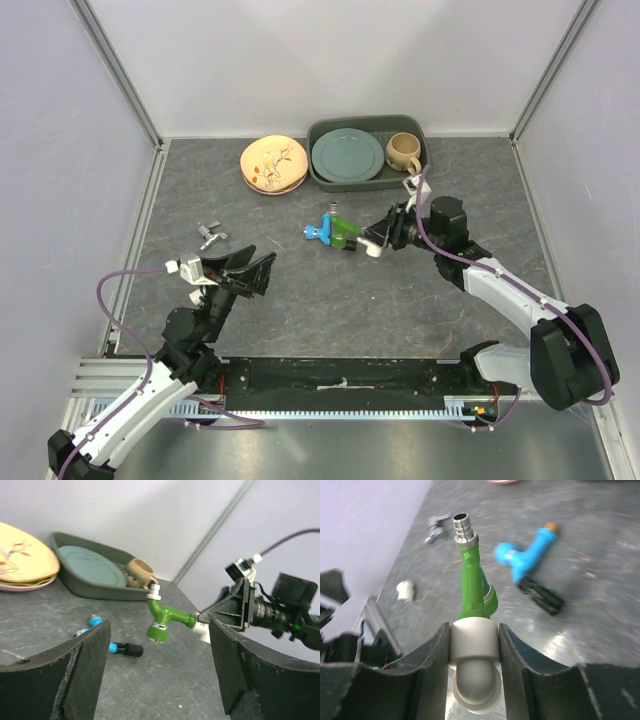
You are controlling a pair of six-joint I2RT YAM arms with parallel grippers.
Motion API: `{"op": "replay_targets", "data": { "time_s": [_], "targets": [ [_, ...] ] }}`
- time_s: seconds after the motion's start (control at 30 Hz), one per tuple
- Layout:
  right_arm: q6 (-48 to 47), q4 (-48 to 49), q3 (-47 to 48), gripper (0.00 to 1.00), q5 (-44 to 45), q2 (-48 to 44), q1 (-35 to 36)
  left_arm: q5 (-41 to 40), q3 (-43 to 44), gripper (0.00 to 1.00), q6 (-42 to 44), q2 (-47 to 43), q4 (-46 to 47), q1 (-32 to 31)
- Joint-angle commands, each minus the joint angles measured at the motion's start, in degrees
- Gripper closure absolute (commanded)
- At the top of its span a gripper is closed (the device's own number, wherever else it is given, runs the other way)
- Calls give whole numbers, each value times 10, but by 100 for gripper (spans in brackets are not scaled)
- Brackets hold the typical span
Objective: Install the water faucets
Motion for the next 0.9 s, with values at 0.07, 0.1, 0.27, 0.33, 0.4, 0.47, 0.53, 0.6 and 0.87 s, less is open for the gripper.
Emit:
{"op": "replay_targets", "data": {
  "time_s": [0.07,0.1,0.27,0.33,0.4,0.47,0.53,0.6,0.87],
  "targets": [
    [121,94,-88,100,92,-4,-102,-110,7,15,18,-8,-77,0],
    [152,123,-99,100,94,2,-112,-114,11,15,16,-6,-89,0],
    [206,192,-152,100,106,53,-146,-135,17,14,10,-6,-111,0],
    [208,200,-157,100,112,72,-147,-143,19,14,5,-12,-122,0],
    [211,209,-160,100,122,84,-150,-163,21,14,-7,-18,-131,0],
    [216,212,-165,100,135,101,-153,-189,24,14,-19,-29,-155,0],
    [219,212,-170,100,155,118,-156,-199,27,14,-34,-38,-172,0],
    [220,209,-174,94,170,127,-157,-201,31,14,-36,-54,-192,0],
    [165,123,-191,18,239,75,-157,-211,33,12,-56,-130,-241,0]
  ]
}}
